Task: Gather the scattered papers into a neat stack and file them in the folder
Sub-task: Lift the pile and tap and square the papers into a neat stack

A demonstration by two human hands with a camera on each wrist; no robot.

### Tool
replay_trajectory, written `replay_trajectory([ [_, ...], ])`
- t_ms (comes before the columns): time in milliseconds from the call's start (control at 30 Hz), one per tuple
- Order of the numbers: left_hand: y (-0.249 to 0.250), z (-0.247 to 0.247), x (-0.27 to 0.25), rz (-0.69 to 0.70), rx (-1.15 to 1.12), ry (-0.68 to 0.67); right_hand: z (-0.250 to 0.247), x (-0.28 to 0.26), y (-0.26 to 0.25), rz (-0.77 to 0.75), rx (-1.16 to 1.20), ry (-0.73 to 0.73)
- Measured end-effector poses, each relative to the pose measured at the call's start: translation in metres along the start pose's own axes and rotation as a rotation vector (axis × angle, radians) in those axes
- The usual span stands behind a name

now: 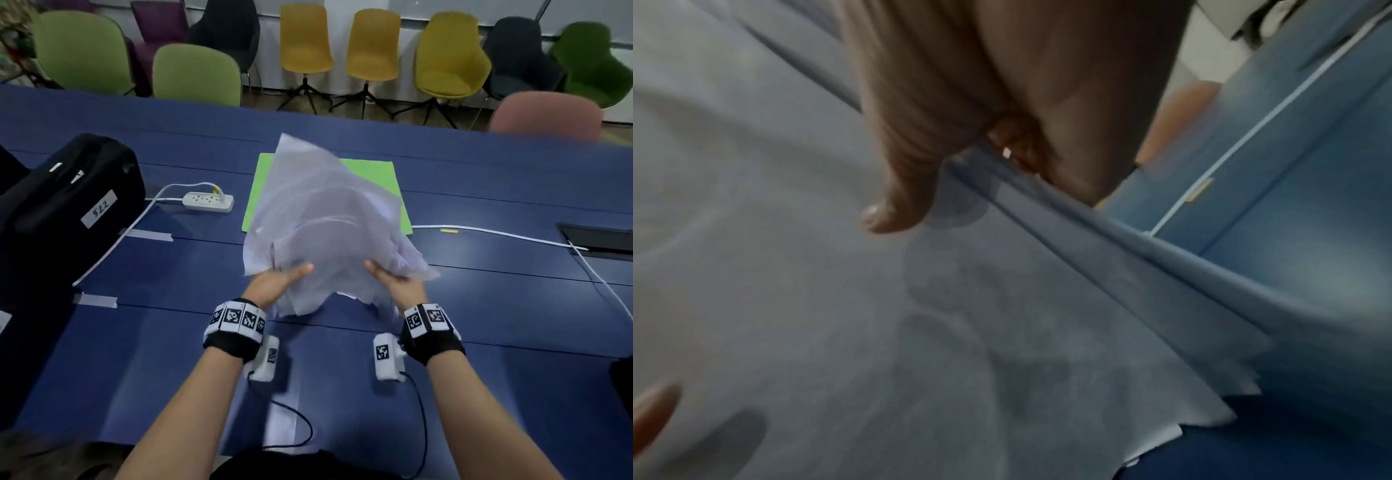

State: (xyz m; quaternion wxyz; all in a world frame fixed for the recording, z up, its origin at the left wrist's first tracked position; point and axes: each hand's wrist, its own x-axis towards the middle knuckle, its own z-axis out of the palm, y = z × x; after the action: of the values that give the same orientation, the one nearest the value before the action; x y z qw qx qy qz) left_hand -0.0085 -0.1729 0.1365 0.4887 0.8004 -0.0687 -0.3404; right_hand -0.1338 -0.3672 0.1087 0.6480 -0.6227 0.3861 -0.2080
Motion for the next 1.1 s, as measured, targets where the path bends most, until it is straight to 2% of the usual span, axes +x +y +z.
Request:
replay_trajectory([
  [67, -0.001, -0.009, 0.0, 0.029, -0.09, -0.019, -0.009, 0.001, -0.001, -0.049, 0.011, -0.047],
  [167, 0.009, -0.025, 0.003, 0.156, -0.333, 0.016, -0.022, 0.003, -0.005, -0.082, 0.012, -0.151],
  [267, 0.028, -0.031, 0.006, 0.307, -0.46, 0.038, -0.026, -0.002, -0.012, -0.073, -0.017, -0.258],
  [367, 0.044, -0.022, 0.002, 0.386, -0.65, 0.149, -0.02, 0.0, -0.011, -0.117, 0.01, -0.211],
  [433, 0.052, -0.014, 0.004, 0.342, -0.762, 0.242, -0.014, 0.003, -0.009, -0.159, 0.095, -0.141],
  [500, 0.058, -0.009, 0.007, 0.296, -0.825, 0.261, -0.007, 0.003, -0.01, -0.159, 0.188, -0.094],
  [600, 0.065, -0.009, 0.005, 0.357, -0.859, 0.365, -0.002, 0.005, -0.013, -0.139, 0.26, -0.053],
  [733, 0.066, -0.016, 0.01, 0.501, -0.65, 0.517, -0.001, 0.01, -0.013, -0.117, 0.253, -0.066],
  [833, 0.058, -0.024, 0.015, 0.591, -0.508, 0.582, -0.001, 0.01, -0.013, -0.106, 0.252, -0.052],
  [1000, 0.047, -0.041, 0.025, 0.691, -0.225, 0.547, -0.004, 0.014, -0.012, -0.134, 0.275, -0.038],
  [1100, 0.042, -0.05, 0.028, 0.695, 0.001, 0.548, -0.008, 0.015, -0.012, -0.148, 0.253, -0.051],
])
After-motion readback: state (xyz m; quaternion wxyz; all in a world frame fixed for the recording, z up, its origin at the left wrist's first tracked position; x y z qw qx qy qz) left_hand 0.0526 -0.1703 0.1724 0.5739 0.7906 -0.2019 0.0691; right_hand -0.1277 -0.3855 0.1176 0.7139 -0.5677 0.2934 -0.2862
